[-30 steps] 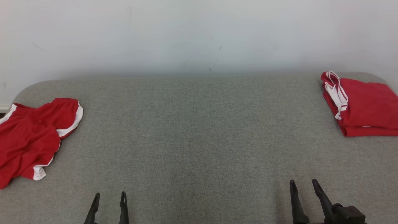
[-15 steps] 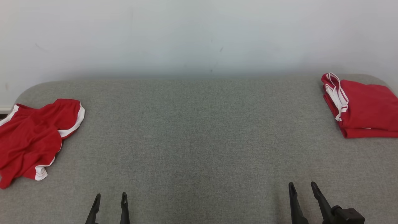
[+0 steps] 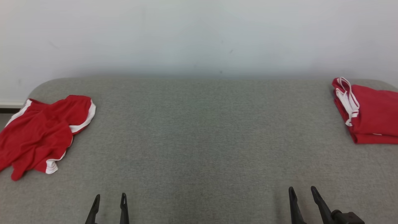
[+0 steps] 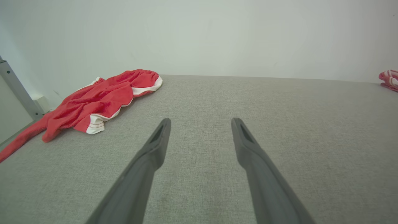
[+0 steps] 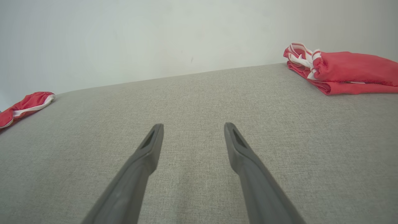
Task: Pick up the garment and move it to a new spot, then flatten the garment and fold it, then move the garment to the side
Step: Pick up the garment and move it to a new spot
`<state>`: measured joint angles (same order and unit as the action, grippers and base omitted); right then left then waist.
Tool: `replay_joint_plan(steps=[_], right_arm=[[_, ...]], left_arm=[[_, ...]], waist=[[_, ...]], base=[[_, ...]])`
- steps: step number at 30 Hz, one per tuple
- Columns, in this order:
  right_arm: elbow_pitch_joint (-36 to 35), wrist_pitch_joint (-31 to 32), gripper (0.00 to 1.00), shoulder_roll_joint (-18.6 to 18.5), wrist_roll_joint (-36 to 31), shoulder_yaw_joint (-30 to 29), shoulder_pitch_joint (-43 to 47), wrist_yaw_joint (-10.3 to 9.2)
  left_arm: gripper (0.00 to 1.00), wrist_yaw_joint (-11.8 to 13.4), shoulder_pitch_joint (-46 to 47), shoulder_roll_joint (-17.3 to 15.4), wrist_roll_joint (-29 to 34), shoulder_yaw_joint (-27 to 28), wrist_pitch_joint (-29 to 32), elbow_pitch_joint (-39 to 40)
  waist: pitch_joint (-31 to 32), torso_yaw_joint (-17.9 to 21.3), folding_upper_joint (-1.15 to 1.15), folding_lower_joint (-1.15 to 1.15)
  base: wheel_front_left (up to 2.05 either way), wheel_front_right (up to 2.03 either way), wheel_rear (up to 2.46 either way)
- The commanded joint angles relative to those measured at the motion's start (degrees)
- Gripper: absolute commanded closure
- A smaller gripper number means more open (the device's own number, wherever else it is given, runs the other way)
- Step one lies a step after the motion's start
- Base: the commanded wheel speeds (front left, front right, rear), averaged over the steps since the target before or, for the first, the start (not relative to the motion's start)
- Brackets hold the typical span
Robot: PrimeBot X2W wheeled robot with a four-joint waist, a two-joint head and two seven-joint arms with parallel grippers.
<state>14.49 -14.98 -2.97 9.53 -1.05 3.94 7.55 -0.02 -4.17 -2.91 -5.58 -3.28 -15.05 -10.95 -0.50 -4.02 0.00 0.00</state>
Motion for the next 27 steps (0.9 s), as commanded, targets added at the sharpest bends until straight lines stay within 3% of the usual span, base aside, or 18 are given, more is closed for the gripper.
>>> replay_joint_plan(steps=[1,17,27], right_arm=[[-0.01,-0.27,0.00,0.18,0.26,0.19,0.87,-0.15],[-0.18,-0.27,0.00,0.17,0.70,0.03,1.70,-0.15],[-0.14,-0.27,0.00,0.17,0.40,0.54,1.85,-0.15]], left_arm=[[0.00,-0.04,0.18,0.05,0.05,0.23,-0.18,-0.15],[0.00,-0.84,-1.38,0.06,1.36,2.86,-0.18,0.04],[0.00,-0.56,-2.12,0.05,0.59,3.61,-0.18,0.16]], waist=[[0.10,-1.60,0.00,0.00],[0.56,-16.88,0.00,0.00],[0.72,-22.24,0.00,0.00]], base=[[0.00,0.00,0.00],[0.00,0.00,0.00],[0.00,0.00,0.00]])
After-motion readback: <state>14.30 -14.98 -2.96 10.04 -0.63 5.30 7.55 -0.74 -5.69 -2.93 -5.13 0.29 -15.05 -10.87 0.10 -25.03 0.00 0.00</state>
